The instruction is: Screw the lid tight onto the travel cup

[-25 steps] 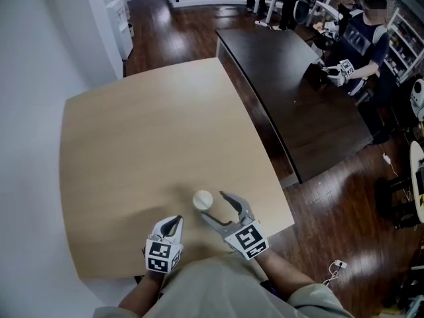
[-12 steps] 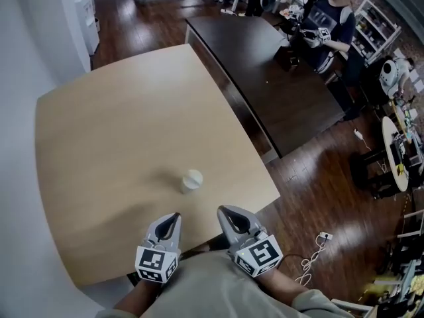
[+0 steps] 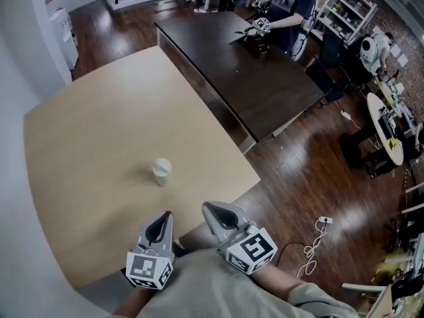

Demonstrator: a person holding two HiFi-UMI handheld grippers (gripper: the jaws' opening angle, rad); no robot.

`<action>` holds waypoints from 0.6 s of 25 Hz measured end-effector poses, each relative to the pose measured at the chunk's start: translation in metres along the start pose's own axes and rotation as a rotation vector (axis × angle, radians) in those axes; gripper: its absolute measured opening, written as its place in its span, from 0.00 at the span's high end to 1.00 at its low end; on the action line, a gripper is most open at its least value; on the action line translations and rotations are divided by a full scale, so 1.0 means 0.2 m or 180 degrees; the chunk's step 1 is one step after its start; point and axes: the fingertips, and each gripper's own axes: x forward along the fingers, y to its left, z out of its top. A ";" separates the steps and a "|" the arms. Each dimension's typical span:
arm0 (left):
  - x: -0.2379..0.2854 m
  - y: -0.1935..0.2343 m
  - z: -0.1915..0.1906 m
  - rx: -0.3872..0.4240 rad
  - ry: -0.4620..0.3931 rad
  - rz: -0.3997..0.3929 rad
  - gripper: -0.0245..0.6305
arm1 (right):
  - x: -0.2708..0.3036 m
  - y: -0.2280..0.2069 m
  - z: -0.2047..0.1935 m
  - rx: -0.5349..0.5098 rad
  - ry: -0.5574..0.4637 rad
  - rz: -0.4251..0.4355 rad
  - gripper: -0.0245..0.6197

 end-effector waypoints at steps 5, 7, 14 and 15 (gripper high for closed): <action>0.05 -0.28 0.03 0.0179 -0.0003 -0.0060 0.96 | -0.24 -0.03 0.04 -0.0026 -0.0173 0.0114 0.96; 0.09 -0.44 0.01 0.0210 -0.0005 -0.0063 0.96 | -0.37 -0.06 0.02 -0.0049 -0.0207 0.0172 0.96; 0.06 -0.91 -0.14 0.0250 0.0153 0.0171 0.96 | -0.77 -0.10 -0.06 -0.0071 -0.0323 0.0438 0.96; 0.03 -0.96 -0.15 0.0247 0.0170 0.0226 0.96 | -0.82 -0.11 -0.07 -0.0060 -0.0314 0.0469 0.96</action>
